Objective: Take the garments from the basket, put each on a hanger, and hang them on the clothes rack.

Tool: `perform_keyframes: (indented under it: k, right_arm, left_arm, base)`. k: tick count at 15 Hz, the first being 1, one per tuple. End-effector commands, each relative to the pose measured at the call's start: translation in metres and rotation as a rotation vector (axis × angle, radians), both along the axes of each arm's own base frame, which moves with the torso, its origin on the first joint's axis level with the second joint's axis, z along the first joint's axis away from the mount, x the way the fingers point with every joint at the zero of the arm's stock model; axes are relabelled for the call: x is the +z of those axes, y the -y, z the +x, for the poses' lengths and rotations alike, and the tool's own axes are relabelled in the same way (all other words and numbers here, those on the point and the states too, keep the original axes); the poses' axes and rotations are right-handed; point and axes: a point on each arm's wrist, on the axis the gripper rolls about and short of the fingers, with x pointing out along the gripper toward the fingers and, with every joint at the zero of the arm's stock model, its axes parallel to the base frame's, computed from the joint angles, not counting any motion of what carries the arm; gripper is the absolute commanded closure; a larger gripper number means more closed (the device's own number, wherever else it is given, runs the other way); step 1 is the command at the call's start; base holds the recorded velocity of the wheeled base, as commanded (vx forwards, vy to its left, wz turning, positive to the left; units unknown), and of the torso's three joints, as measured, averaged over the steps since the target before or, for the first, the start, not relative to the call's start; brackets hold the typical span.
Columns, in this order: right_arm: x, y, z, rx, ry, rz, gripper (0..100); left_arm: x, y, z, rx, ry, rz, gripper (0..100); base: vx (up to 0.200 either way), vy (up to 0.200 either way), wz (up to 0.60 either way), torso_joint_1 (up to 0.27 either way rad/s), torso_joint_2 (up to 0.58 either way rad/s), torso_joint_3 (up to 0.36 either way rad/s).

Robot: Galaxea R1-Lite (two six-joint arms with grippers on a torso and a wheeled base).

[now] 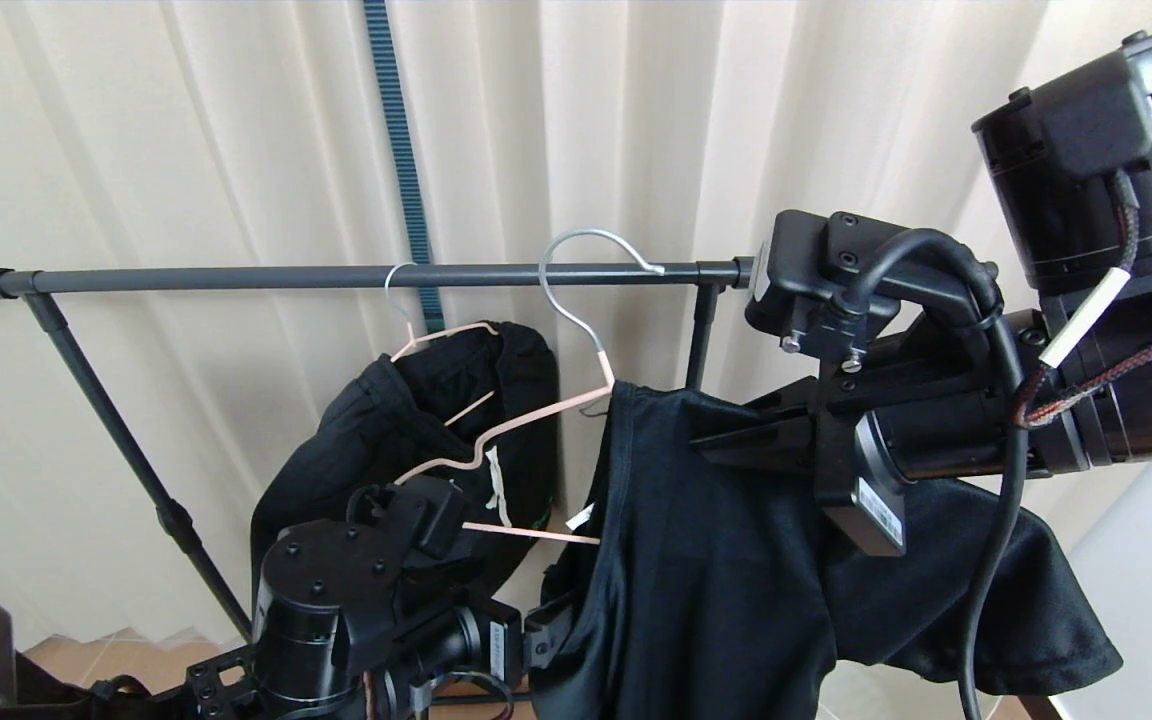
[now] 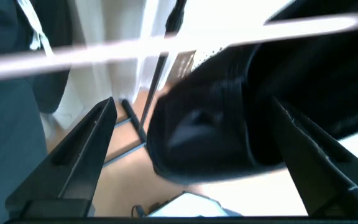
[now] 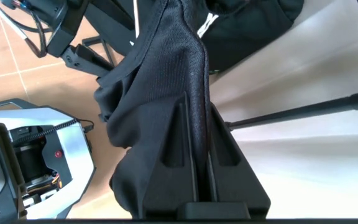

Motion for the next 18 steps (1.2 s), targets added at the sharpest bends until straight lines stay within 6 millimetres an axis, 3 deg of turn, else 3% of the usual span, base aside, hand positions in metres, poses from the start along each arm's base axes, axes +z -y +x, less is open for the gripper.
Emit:
perform_keyframes:
  k: [1, 4, 8, 9, 13, 18]
  right_arm:
    - [0.001, -0.002, -0.002, 0.009, 0.001, 0.002, 100]
    - [0.007, 0.002, -0.006, 0.010, 0.017, 0.018, 100]
    - [0.011, 0.011, -0.007, -0.025, 0.013, 0.041, 100]
    - [0.010, 0.011, -0.007, -0.028, 0.011, 0.038, 100]
    - [0.007, 0.022, 0.005, -0.088, 0.003, 0.032, 100]
    - [-0.026, 0.045, 0.015, -0.079, -0.028, 0.115, 100]
  left_arm:
    - [-0.003, 0.001, -0.001, -0.002, -0.007, 0.009, 0]
    - [-0.018, 0.004, -0.001, -0.013, -0.046, 0.058, 0]
    - [-0.020, 0.005, -0.004, -0.026, -0.047, 0.069, 0]
    - [-0.019, 0.005, -0.004, -0.026, -0.046, 0.068, 100]
    - [-0.003, -0.002, -0.006, -0.017, 0.000, 0.030, 100]
    - [0.004, -0.020, 0.009, 0.054, 0.043, 0.044, 100]
  base:
    - [0.000, 0.000, 0.00, 0.000, 0.00, 0.000]
    - [0.000, 0.000, 0.00, 0.000, 0.00, 0.000]
    - [0.000, 0.000, 0.00, 0.000, 0.00, 0.000]
    - [0.000, 0.000, 0.00, 0.000, 0.00, 0.000]
    - [0.000, 0.000, 0.00, 0.000, 0.00, 0.000]
    - [0.000, 0.000, 0.00, 0.000, 0.00, 0.000]
